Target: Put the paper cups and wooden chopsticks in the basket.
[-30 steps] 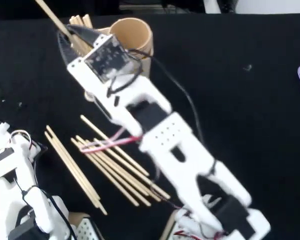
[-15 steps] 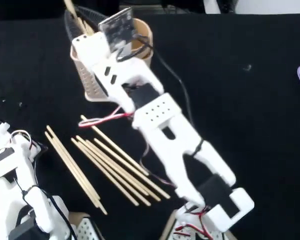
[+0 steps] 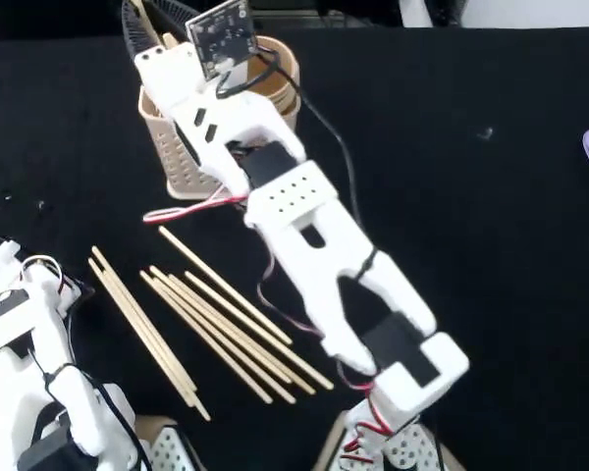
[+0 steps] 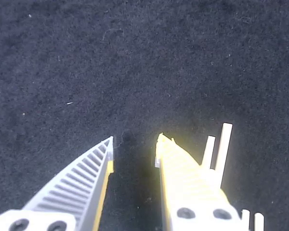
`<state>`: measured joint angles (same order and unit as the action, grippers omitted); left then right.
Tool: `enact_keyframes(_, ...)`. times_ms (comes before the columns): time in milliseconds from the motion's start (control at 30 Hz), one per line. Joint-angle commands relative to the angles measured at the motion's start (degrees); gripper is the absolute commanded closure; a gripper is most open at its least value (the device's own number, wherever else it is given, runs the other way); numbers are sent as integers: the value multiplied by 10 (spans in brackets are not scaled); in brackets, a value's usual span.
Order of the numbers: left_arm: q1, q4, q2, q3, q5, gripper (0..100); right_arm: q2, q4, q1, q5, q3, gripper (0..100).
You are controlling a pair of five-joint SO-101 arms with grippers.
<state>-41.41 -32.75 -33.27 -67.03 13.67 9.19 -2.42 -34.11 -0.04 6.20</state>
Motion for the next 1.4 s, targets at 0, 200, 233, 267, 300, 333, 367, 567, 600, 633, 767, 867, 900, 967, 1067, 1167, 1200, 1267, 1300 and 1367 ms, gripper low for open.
enact_keyframes(0, 7, 11, -11, 25, 1, 855, 7, -12, 17, 7, 45, 987)
enact_keyframes(200, 7, 11, -11, 25, 1, 855, 17, -11, 25, 7, 15, 986)
enact_keyframes(233, 7, 11, -11, 25, 1, 855, 15, -11, 25, 7, 6, 986)
enact_keyframes(267, 7, 11, -11, 25, 1, 855, 15, -11, 25, 7, -5, 986)
enact_keyframes(300, 7, 11, -11, 25, 1, 855, 15, -13, 26, 7, -14, 986)
enact_keyframes(333, 7, 11, -11, 25, 1, 855, 15, -14, 26, 7, -21, 986)
enact_keyframes(367, 7, 11, -11, 25, 1, 855, 15, -14, 27, 7, -25, 986)
enact_keyframes(567, 7, 12, -11, 25, 1, 855, 16, -13, 26, 7, -29, 986)
enact_keyframes(600, 7, 12, -11, 25, 1, 855, 17, -12, 25, 7, -29, 986)
enact_keyframes(633, 7, 12, -11, 25, 1, 855, 18, -11, 25, 7, -30, 986)
enact_keyframes(767, 7, 12, -11, 25, 1, 854, 15, -14, 24, 7, -65, 985)
enact_keyframes(867, 7, 12, -11, 25, 1, 854, 14, -14, 24, 6, -87, 985)
enact_keyframes(900, 7, 12, -11, 25, 1, 854, 14, -14, 24, 4, -93, 985)
enact_keyframes(967, 7, 12, -11, 25, 1, 854, 14, -14, 24, 4, -97, 982)
enact_keyframes(1067, 7, 12, -11, 25, 1, 854, 14, -12, 23, 3, -99, 909)
enact_keyframes(1167, 7, 12, -11, 25, 1, 854, 12, -11, 18, 3, -99, 861)
enact_keyframes(1200, 7, 12, -11, 25, 1, 854, 7, -11, 18, 3, -100, 868)
enact_keyframes(1267, 7, 12, -11, 25, 1, 854, -8, -11, 17, 3, -101, 887)
enact_keyframes(1300, 7, 12, -11, 25, 1, 854, -18, -11, 17, 3, -101, 895)
enact_keyframes(1367, 7, 12, -11, 25, 1, 854, -41, -11, 18, 3, -101, 904)
